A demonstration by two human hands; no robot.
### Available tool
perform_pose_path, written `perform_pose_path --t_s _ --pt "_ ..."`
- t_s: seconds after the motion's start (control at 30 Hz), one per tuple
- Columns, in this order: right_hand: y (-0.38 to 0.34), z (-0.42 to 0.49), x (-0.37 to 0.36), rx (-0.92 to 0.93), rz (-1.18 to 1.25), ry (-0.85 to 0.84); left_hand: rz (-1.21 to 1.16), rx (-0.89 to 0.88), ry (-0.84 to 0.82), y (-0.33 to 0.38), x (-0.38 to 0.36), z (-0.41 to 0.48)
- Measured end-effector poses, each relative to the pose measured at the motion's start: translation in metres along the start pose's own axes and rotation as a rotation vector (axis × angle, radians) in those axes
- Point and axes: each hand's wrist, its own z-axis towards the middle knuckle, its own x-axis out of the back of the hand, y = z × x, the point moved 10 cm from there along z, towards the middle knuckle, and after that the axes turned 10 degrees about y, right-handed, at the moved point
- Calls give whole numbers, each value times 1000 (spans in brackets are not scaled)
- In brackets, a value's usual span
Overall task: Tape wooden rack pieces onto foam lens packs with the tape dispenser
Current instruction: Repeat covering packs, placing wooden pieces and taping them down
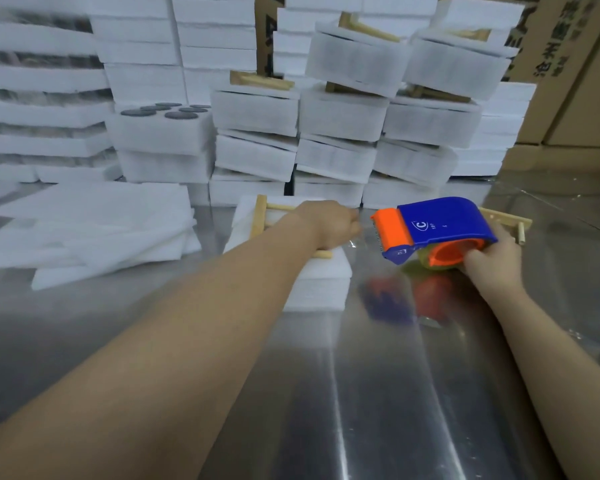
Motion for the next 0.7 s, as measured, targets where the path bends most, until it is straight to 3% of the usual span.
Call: perform_pose_path --t_s 0.23,0.4,0.5,0.7 --pt "-5 2 -5 21 -9 7 -55 142 -31 -10 -3 3" --pt "-2 3 -7 -29 -22 17 -13 106 -13 -14 -8 5" --pt "-8 2 -4 -28 -18 51 -102 65 81 -13 -1 5" --pt "-40 -6 8 157 -214 171 -156 -9 195 -8 9 1"
